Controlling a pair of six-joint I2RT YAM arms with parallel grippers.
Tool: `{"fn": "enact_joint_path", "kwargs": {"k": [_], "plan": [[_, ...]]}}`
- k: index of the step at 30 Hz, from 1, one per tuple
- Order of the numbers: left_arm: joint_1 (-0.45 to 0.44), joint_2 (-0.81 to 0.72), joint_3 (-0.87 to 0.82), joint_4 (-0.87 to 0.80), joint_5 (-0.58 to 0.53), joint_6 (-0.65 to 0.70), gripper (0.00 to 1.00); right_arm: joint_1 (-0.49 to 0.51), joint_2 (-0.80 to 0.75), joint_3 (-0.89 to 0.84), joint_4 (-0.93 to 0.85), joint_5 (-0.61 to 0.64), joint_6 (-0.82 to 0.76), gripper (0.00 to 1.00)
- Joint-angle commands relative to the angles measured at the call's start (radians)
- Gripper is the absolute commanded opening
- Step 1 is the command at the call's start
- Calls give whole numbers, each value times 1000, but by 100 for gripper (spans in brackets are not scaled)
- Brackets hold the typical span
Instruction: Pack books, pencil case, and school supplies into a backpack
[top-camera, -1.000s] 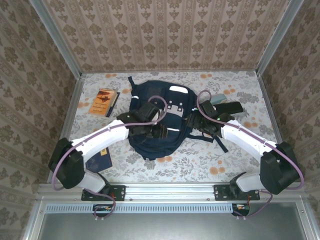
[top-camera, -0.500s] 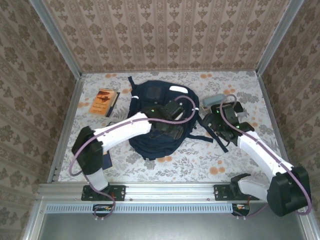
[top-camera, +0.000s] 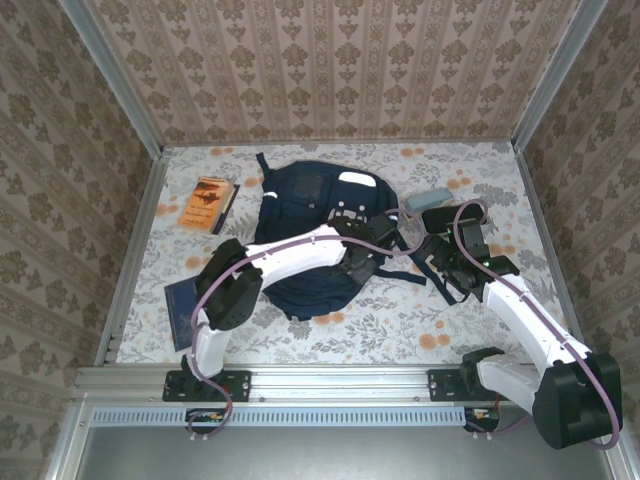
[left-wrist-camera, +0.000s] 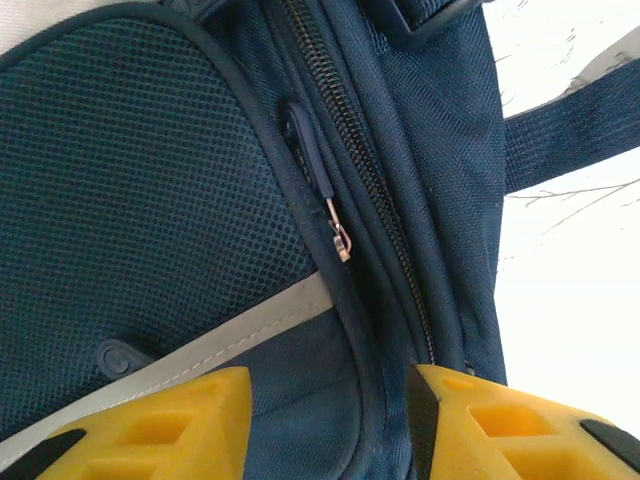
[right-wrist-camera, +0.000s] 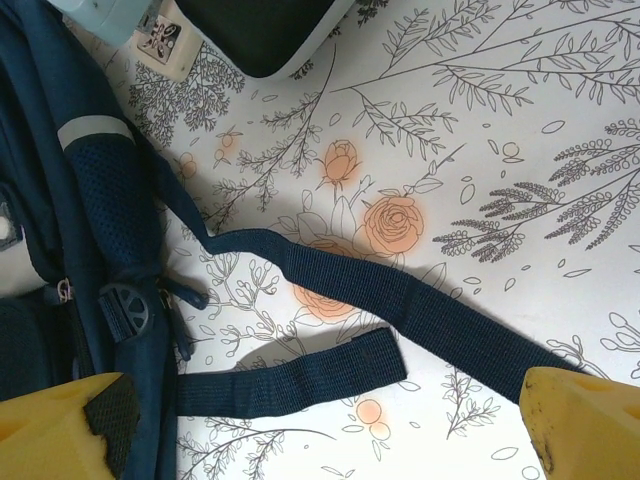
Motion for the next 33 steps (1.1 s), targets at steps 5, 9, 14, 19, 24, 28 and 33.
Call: {"fn": "enact_joint_path", "kwargs": {"k": [5, 9, 14, 19, 24, 28, 33], "plan": [[-8, 56, 32, -40, -36, 51, 46, -17, -2, -14, -13, -22, 4, 100], [-7, 84, 29, -33, -82, 51, 40, -22, -5, -24, -7, -31, 11, 99], [-7, 94, 36, -42, -160, 51, 25, -25, -5, -23, 3, -64, -10, 100], [-6, 12, 11, -17, -173, 57, 8, -24, -5, -17, 0, -72, -57, 100], [18, -154, -38, 26, -177, 66, 2, -19, -4, -28, 73, -163, -140, 97], [55, -282, -83, 75, -160, 86, 0, 6, 4, -34, 161, -246, -203, 92], [108, -400, -119, 125, -109, 100, 0, 93, 18, -18, 255, -251, -320, 80]]}}
